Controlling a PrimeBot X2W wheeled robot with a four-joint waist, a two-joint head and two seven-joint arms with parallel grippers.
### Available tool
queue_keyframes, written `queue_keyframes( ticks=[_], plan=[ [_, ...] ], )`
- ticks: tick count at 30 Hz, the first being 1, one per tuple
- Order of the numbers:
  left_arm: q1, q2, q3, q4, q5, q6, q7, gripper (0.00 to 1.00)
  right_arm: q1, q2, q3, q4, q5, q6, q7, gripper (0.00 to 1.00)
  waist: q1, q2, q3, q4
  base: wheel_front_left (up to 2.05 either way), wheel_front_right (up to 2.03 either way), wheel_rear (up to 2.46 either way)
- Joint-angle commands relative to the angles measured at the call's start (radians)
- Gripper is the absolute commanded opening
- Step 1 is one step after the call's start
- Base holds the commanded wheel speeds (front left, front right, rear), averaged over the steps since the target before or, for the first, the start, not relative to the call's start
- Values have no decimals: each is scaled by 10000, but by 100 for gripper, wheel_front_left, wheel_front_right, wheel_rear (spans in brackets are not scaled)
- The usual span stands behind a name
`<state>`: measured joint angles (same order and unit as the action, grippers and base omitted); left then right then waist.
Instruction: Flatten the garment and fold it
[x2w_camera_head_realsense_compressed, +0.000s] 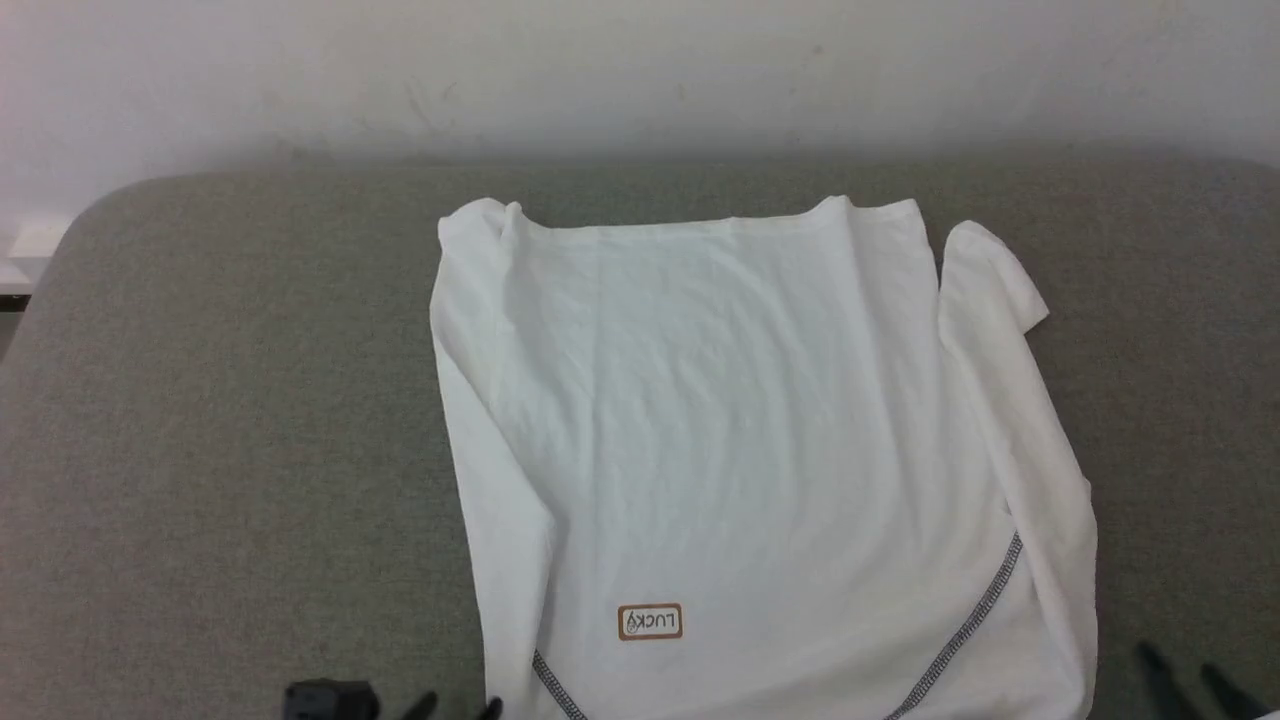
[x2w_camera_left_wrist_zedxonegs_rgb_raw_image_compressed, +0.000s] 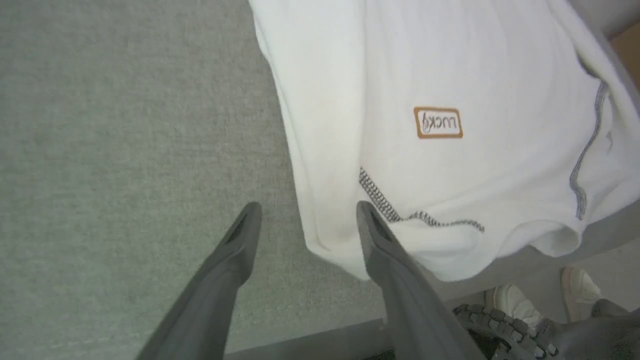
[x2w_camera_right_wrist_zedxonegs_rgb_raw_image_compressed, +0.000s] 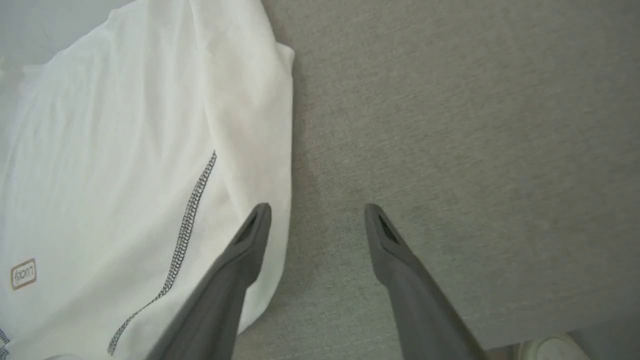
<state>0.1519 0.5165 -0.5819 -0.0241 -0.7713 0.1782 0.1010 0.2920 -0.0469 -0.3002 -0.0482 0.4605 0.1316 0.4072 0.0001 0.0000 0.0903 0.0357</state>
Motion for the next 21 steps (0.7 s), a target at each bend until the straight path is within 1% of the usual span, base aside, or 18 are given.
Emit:
queue_keyframes(
  ticks=[1, 3, 4, 6, 9, 12, 15, 16, 18, 21],
  plan=[
    [179, 212, 455, -557, -36, 312, -380, 100, -67, -34, -416, -704, -164, -9, -179, 100, -1, 0, -75, -8, 0, 0, 0],
    [312, 401, 966, -1185, 91, 716, -857, 100, -187, -34, -926, -1340, -367, -9, -586, 100, -1, 0, -92, 6, 0, 0, 0],
    [328, 485, 1173, -1473, 231, 875, -1125, 100, -257, -34, -989, -1616, -575, -9, -776, 100, -1, 0, -84, 16, 0, 0, 0],
    [249, 466, 1657, -1920, 582, 1285, -1885, 100, -480, -33, -1019, -2040, -795, -9, -1317, 100, -1, 0, -45, 44, 0, 0, 0],
    [7, 103, 2226, -2259, 1168, 1822, -3111, 100, -783, -33, -629, -2498, -1271, -9, -2338, 100, -1, 0, 47, 74, 0, 0, 0],
    [-321, -430, 2576, -2548, 2137, 2126, -3573, 100, -902, -33, -37, -2755, -2322, -9, -3410, 100, -1, 0, 122, 106, 0, 0, 0],
    [-621, -1090, 2845, -2942, 3595, 2167, -3619, 100, -976, -33, 476, -2822, -3419, -9, -4251, 100, -1, 0, 191, 120, 0, 0, 0],
    [-623, -1312, 2905, -3001, 4010, 2116, -3621, 100, -1029, -33, 675, -2804, -3817, -9, -4473, 100, -1, 0, 210, 117, 0, 0, 0],
    [-517, -1653, 2956, -2900, 4653, 1942, -3623, 100, -1099, -33, 1042, -2650, -4336, -9, -4815, 100, -1, 0, 236, 94, 0, 0, 0],
    [-323, -2010, 2991, -2482, 5146, 1567, -3624, 100, -1102, -33, 1406, -2232, -4463, -9, -5034, 100, -1, 0, 287, 64, 0, 0, 0]
  ],
)
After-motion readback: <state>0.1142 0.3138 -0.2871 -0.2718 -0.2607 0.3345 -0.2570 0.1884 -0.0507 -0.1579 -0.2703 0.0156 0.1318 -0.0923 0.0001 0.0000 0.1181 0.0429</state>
